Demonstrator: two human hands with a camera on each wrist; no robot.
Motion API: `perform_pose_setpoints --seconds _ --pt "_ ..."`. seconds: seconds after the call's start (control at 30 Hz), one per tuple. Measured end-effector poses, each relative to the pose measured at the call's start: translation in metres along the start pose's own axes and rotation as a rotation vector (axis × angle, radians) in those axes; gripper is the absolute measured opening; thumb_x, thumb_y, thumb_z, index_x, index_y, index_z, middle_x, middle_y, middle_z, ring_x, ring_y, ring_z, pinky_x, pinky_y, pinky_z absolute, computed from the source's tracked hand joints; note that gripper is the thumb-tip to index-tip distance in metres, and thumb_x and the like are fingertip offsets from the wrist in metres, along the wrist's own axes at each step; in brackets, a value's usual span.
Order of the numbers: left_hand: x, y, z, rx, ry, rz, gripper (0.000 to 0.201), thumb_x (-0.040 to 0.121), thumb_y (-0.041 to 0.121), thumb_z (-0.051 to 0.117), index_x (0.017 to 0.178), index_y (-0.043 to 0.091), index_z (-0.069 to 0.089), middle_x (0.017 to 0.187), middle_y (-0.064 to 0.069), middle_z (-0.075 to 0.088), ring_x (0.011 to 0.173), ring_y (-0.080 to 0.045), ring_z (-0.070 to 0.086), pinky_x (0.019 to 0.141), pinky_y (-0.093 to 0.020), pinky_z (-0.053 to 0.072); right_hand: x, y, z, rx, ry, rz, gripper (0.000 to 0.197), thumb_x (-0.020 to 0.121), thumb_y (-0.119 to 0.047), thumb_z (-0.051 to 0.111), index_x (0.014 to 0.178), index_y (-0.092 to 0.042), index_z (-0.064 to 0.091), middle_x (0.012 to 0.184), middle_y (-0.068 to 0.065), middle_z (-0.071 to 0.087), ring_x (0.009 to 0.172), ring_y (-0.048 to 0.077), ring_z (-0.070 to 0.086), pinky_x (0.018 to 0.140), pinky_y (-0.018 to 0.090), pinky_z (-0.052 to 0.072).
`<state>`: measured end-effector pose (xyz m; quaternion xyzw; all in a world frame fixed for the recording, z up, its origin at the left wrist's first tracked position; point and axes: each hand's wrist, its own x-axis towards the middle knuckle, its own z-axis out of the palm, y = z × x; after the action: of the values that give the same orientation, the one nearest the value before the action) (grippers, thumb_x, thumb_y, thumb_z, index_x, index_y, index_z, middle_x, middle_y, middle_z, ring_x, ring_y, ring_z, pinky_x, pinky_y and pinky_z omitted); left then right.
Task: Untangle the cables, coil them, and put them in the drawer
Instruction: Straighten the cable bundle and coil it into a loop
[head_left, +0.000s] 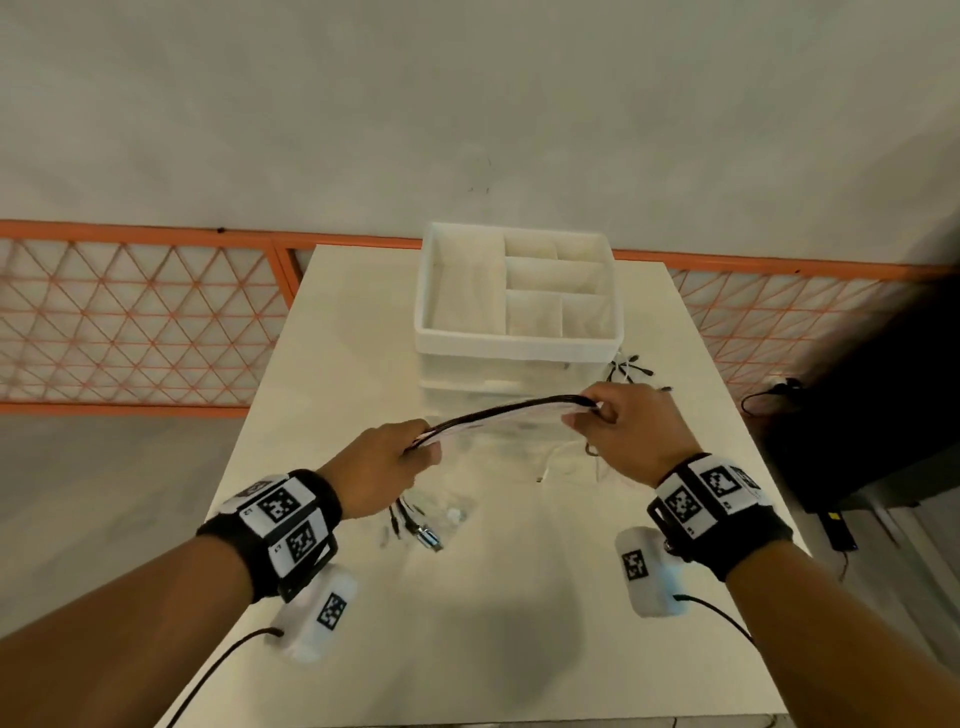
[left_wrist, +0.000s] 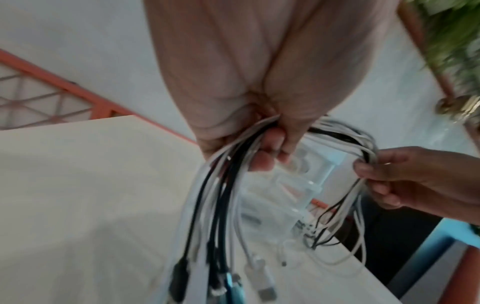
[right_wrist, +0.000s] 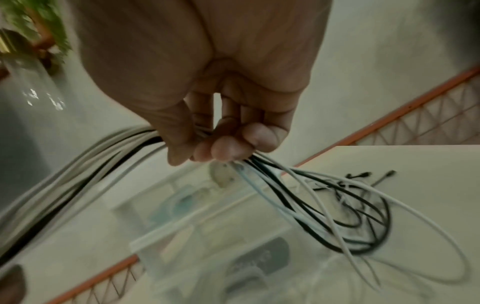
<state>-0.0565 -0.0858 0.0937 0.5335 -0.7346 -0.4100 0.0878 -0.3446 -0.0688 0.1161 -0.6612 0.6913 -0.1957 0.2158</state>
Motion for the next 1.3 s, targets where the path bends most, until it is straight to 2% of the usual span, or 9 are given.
perform_pose_setpoints --seconds 0.27,0.33,0.43,0.57,0.73,0.87,1.0,1.13,1.3 --pt "-0.016 -0.030 -0.007 -0.143 -0.006 -0.036 0.030 0.100 0.042 0.046 0.083 0.018 0.051 0.072 0.006 0.047 0.067 -0.015 0.050 0.056 -0.016 0.039 -0.025 0.024 0.043 -0.046 -0.077 0.115 0.011 0.091 -0.035 0.070 0.082 -0.029 0.068 0.055 -0.006 0.053 0.062 0.012 0.057 0.057 0.018 0.040" --pt "-0.019 -0.022 -0.015 -0.200 0.035 -0.028 0.031 0.103 0.041 0.038 0.090 0.020 0.058 0.071 0.011 0.049 0.064 -0.007 0.046 0.059 -0.015 0.038 -0.029 0.017 0.051 -0.162 -0.217 0.126 0.010 0.090 -0.041 0.070 0.091 -0.031 0.068 0.071 -0.013 0.058 0.079 0.013 0.061 0.068 0.017 0.043" --pt "-0.016 -0.010 -0.029 -0.081 0.064 0.051 0.033 0.104 0.039 0.037 0.086 0.023 0.060 0.079 0.002 0.058 0.072 -0.015 0.049 0.067 -0.024 0.039 -0.030 -0.011 0.041 -0.375 -0.325 0.163 0.057 0.075 -0.060 0.075 0.126 -0.041 0.058 0.125 -0.004 0.053 0.124 0.021 0.051 0.105 0.035 0.039" --pt "-0.011 0.022 -0.034 0.029 0.036 0.123 0.035 0.104 0.039 0.039 0.093 0.017 0.063 0.087 0.000 0.064 0.074 -0.014 0.054 0.070 -0.027 0.041 -0.022 -0.081 0.029 -0.443 -0.247 -0.132 0.104 0.067 -0.065 0.076 0.152 -0.042 0.022 0.152 -0.001 0.034 0.139 0.023 0.037 0.115 0.048 0.029" --pt "-0.011 0.034 -0.036 -0.318 -0.034 0.162 0.024 0.099 0.035 0.055 0.101 0.012 0.062 0.070 0.001 0.059 0.061 -0.015 0.050 0.061 -0.029 0.040 -0.009 -0.112 0.042 0.277 -0.087 -0.163 0.039 0.084 -0.011 0.070 0.119 -0.027 0.066 0.089 -0.007 0.074 0.078 0.011 0.068 0.073 0.030 0.055" --pt "-0.020 0.015 -0.030 -0.347 -0.040 0.160 0.016 0.100 0.025 0.054 0.094 0.014 0.064 0.070 0.001 0.060 0.060 -0.004 0.057 0.058 -0.018 0.042 -0.011 -0.104 0.028 0.455 0.019 -0.037 0.032 0.082 0.002 0.068 0.093 -0.027 0.076 0.090 -0.004 0.077 0.086 0.020 0.069 0.081 0.038 0.056" --pt "-0.020 0.021 -0.028 -0.333 -0.040 0.148 0.026 0.104 0.024 0.045 0.085 0.014 0.061 0.067 -0.002 0.051 0.058 -0.010 0.052 0.056 -0.022 0.044 -0.022 -0.104 0.019 0.225 -0.108 -0.127 0.043 0.084 -0.015 0.069 0.120 -0.040 0.068 0.091 -0.007 0.076 0.075 0.005 0.067 0.079 0.020 0.054" --pt "-0.026 0.044 -0.042 -0.285 -0.113 0.212 0.028 0.101 0.030 0.051 0.079 0.016 0.061 0.065 -0.002 0.060 0.060 -0.016 0.055 0.057 -0.025 0.045 -0.027 -0.117 0.011 0.317 -0.182 -0.225 0.049 0.086 -0.015 0.074 0.127 -0.040 0.067 0.116 -0.017 0.074 0.105 -0.008 0.066 0.096 0.018 0.053" --pt "-0.034 0.046 -0.051 -0.947 -0.256 0.110 0.052 0.091 0.049 0.057 0.112 0.003 0.068 0.088 -0.012 0.068 0.074 -0.025 0.066 0.066 -0.036 0.058 -0.030 -0.104 -0.002 0.633 -0.124 -0.167 0.037 0.087 -0.006 0.075 0.115 -0.030 0.075 0.111 -0.012 0.076 0.110 0.002 0.068 0.104 0.032 0.052"
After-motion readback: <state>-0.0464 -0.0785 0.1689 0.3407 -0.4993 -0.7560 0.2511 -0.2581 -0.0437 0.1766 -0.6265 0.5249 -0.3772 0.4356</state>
